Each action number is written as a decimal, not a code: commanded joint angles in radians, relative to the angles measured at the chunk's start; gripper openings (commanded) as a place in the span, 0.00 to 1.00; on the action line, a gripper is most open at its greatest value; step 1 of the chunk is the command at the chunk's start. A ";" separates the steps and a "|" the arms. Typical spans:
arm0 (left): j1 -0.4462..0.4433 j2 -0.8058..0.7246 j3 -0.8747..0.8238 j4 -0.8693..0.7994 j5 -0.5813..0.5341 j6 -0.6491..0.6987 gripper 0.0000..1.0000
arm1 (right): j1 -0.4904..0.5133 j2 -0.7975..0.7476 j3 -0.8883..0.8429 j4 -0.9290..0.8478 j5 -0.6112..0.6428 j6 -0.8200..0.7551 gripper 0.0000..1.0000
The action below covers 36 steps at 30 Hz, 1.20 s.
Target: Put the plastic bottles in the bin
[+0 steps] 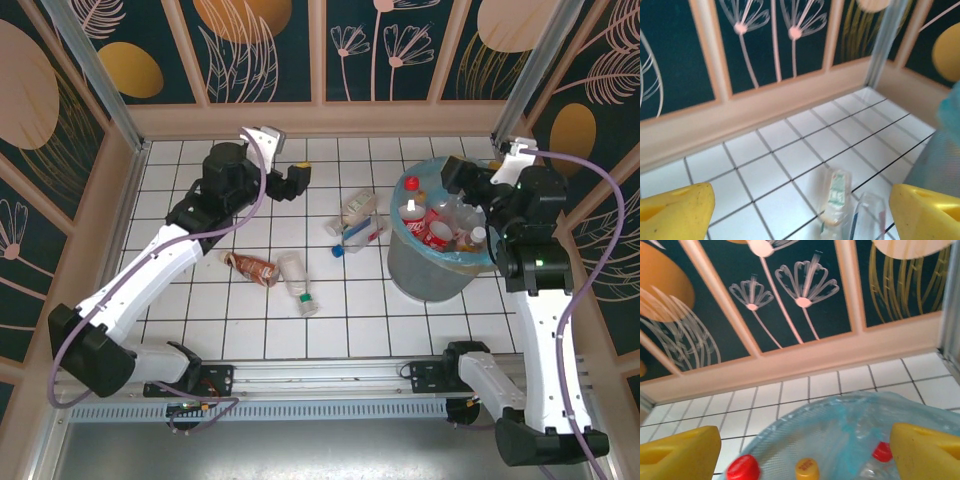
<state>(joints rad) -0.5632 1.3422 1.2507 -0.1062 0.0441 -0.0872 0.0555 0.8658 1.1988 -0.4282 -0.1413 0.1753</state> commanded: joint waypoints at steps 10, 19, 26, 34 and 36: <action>-0.001 0.302 0.173 -0.394 0.005 0.001 0.89 | 0.267 -0.010 -0.062 0.196 -0.111 -0.083 0.76; 0.023 0.283 0.123 -0.511 -0.119 -0.056 0.88 | 0.560 0.095 -0.117 0.234 -0.007 -0.124 0.74; 0.201 0.101 -0.146 -0.347 -0.044 -0.268 0.88 | 0.827 0.363 -0.076 0.151 0.246 -0.031 0.75; 0.273 -0.057 -0.265 -0.249 -0.203 -0.284 0.92 | 0.916 0.663 -0.023 0.121 0.263 0.121 0.86; 0.274 -0.095 -0.272 -0.226 -0.235 -0.254 0.93 | 0.929 0.735 0.009 0.094 0.259 0.137 0.92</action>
<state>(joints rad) -0.2939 1.3109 0.9905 -0.4175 -0.1036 -0.3527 0.9661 1.5318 1.1397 -0.2947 0.0834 0.2394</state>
